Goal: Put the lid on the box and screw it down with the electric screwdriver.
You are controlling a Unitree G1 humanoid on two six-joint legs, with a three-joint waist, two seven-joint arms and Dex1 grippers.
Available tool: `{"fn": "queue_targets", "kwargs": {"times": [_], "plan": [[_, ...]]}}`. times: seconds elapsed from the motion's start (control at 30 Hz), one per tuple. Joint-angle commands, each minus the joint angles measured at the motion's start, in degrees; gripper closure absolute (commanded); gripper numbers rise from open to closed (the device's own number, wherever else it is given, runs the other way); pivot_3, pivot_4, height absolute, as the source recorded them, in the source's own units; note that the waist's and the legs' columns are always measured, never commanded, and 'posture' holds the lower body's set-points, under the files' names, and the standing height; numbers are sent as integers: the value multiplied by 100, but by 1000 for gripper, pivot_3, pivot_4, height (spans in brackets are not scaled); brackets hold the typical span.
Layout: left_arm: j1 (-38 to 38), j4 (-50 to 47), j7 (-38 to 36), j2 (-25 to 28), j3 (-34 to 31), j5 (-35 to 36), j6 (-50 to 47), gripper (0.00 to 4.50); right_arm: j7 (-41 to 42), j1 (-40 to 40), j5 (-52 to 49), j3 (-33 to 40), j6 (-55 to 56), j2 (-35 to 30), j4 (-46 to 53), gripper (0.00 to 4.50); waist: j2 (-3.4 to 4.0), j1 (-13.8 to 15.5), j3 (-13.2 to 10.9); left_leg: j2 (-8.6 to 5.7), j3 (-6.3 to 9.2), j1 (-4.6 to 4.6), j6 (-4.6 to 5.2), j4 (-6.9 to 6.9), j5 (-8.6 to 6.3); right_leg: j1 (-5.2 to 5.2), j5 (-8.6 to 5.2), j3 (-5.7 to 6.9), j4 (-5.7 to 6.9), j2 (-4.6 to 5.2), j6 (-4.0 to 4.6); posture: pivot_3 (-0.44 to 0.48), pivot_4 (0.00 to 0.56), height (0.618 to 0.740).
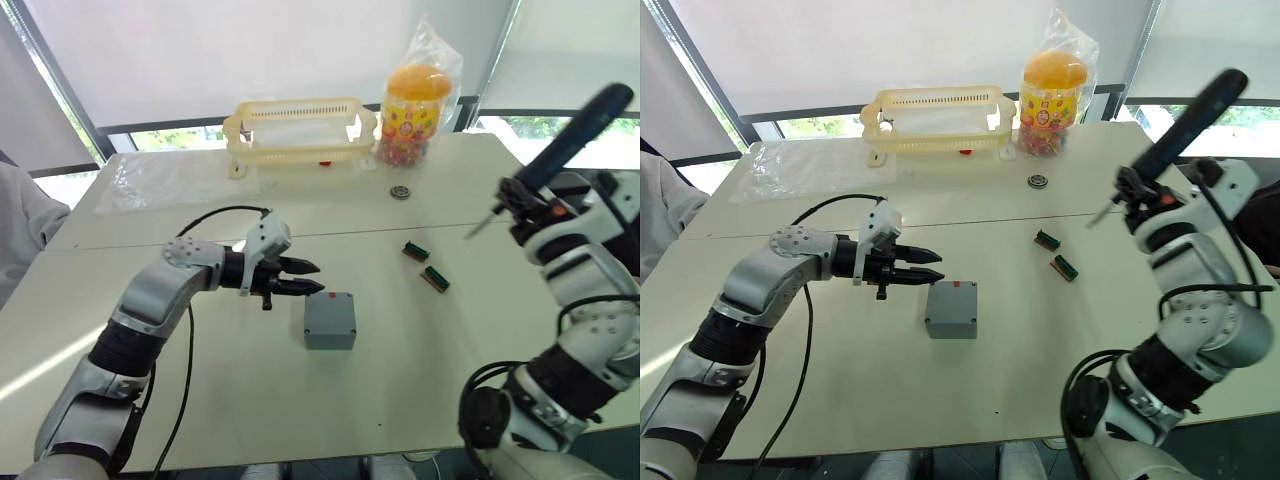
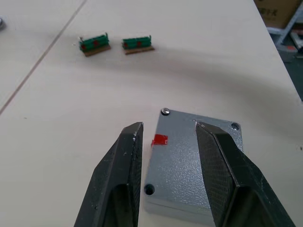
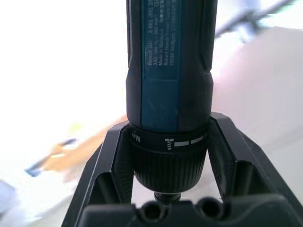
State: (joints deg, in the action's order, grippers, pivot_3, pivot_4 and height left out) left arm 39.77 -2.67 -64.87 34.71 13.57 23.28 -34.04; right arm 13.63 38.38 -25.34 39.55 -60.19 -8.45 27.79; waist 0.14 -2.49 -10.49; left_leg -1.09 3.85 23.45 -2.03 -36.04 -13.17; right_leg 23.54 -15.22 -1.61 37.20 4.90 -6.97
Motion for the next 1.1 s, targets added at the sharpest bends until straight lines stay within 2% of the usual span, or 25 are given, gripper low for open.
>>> {"fn": "queue_targets", "kwargs": {"times": [0.03,0.13,0.23,0.53,0.8,1.1], "plan": [[38,-76,15,-64,-43,-99,218,2748,781,-599,21,-1323,1338,-113,512,2740,-1,11,0,0,4,1,0,-1,0,-4,-3,4,-4,0,-3,0,150,740],[-122,-57,155,-190,99,-356,487,2748,1160,-1123,-200,-1967,2030,163,467,2740,-3,15,1,-3,1,0,0,-13,0,-11,-3,1,-4,4,-4,0,150,740],[-342,-240,198,-208,148,-426,530,2748,1314,-1443,-168,-2348,2469,168,310,2740,-3,7,1,-4,0,-2,0,-12,0,-11,-2,0,-2,5,-3,0,150,740],[-933,-574,545,-396,267,-805,788,2748,1434,-2001,-269,-2956,2868,-80,271,2740,-4,31,1,-4,4,-4,-1,-10,0,-11,-3,1,-2,5,-3,0,150,740],[-953,-384,511,-337,522,-1185,1037,2748,1233,-2238,-252,-3426,2977,-15,385,2740,-5,29,1,-4,5,-5,-1,-11,0,-12,-3,2,-1,4,-3,0,150,740],[-966,-383,423,-328,579,-1237,1049,2748,1170,-2294,-181,-3664,3179,-87,236,2740,-6,29,2,-4,6,-7,-1,-12,0,-15,-3,2,-1,4,-3,0,150,740]]}}
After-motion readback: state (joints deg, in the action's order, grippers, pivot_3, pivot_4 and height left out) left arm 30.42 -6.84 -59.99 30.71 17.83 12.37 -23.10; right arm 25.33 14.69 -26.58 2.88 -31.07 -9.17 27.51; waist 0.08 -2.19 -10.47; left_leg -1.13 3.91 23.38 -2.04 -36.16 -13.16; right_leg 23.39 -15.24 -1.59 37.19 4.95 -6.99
